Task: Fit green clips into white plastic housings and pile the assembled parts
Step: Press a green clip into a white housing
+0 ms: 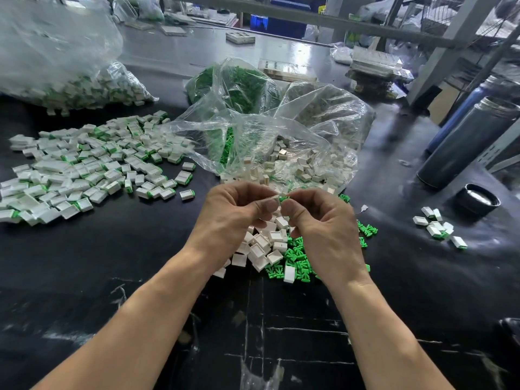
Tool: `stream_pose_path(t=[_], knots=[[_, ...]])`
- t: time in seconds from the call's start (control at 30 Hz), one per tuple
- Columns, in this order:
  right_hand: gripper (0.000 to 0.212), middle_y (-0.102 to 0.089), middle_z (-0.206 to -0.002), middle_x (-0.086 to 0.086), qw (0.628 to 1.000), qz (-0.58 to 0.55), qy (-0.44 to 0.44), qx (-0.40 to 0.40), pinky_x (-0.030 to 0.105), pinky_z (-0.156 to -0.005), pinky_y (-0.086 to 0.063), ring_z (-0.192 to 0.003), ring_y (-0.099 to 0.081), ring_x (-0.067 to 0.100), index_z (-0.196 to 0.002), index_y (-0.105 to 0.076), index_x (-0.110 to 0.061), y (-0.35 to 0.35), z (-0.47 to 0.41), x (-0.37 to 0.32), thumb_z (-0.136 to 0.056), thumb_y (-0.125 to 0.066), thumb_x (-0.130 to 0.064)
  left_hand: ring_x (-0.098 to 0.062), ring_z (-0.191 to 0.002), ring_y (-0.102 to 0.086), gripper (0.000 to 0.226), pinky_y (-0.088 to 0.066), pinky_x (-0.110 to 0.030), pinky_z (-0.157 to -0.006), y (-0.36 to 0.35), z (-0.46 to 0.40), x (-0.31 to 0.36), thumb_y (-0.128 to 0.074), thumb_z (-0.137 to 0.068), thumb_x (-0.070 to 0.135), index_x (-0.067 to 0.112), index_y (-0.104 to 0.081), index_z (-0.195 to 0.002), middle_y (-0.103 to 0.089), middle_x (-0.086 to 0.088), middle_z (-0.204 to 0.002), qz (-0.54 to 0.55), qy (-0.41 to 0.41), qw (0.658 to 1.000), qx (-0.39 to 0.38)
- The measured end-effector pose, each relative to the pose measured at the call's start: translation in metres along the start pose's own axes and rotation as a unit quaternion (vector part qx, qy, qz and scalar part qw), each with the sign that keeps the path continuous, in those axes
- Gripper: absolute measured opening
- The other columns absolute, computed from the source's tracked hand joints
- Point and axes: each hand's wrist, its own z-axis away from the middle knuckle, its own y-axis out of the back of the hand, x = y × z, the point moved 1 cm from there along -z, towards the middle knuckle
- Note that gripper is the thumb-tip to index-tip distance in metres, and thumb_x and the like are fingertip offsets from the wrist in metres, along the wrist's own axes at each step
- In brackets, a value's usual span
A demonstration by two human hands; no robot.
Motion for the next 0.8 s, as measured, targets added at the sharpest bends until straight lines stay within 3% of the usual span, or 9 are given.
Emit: stream_pose_path(t=[0.17,0.4,0.63,0.8], knots=[[0.010,-0.073,-0.079,-0.009,0.997,0.069,0.018,0.023,0.035,-0.069,-0.057,-0.072,-0.068,0.011,-0.087,-0.072,-0.025,-0.0050,0.0037,0.0021,-0.092,-0.078,-0.018,-0.012,-0.065,-0.062,0.007,-0.055,-0.024,-0.062,-0.0032,0.0023,-0.0006,-0.077,-0.087,0.000,0.006,-0.076,-0.090,-0.075,-0.010,-0.079,-0.070,-0.033,0.997,0.023],[0.010,-0.073,-0.080,-0.009,0.996,0.087,0.024,0.014,0.038,-0.074,-0.058,-0.076,-0.068,0.008,-0.090,-0.074,-0.025,-0.0051,0.0052,0.0011,-0.092,-0.076,-0.015,0.003,-0.059,-0.062,0.020,-0.049,-0.014,-0.057,-0.0043,0.0034,-0.0012,-0.072,-0.087,-0.010,0.010,-0.075,-0.084,-0.069,0.011,-0.065,-0.111,-0.040,0.993,0.017],[0.013,-0.073,-0.079,-0.009,0.994,0.102,0.032,-0.005,0.037,-0.072,-0.057,-0.076,-0.068,0.010,-0.089,-0.074,-0.025,-0.0047,0.0057,0.0033,-0.092,-0.076,-0.012,0.004,-0.058,-0.060,0.019,-0.048,-0.013,-0.058,-0.0022,0.0044,0.0026,-0.074,-0.085,-0.009,0.010,-0.074,-0.084,-0.068,0.014,-0.063,-0.126,-0.048,0.991,-0.001],[0.017,-0.070,-0.074,-0.003,1.000,0.028,0.003,-0.007,0.036,-0.063,-0.053,-0.065,-0.060,0.011,-0.083,-0.076,-0.025,-0.0046,0.0048,0.0054,-0.090,-0.077,-0.010,-0.008,-0.057,-0.058,0.023,-0.051,-0.023,-0.056,-0.0027,0.0048,0.0005,-0.068,-0.087,-0.014,0.008,-0.075,-0.083,-0.069,0.003,-0.065,-0.094,-0.035,0.995,0.019]])
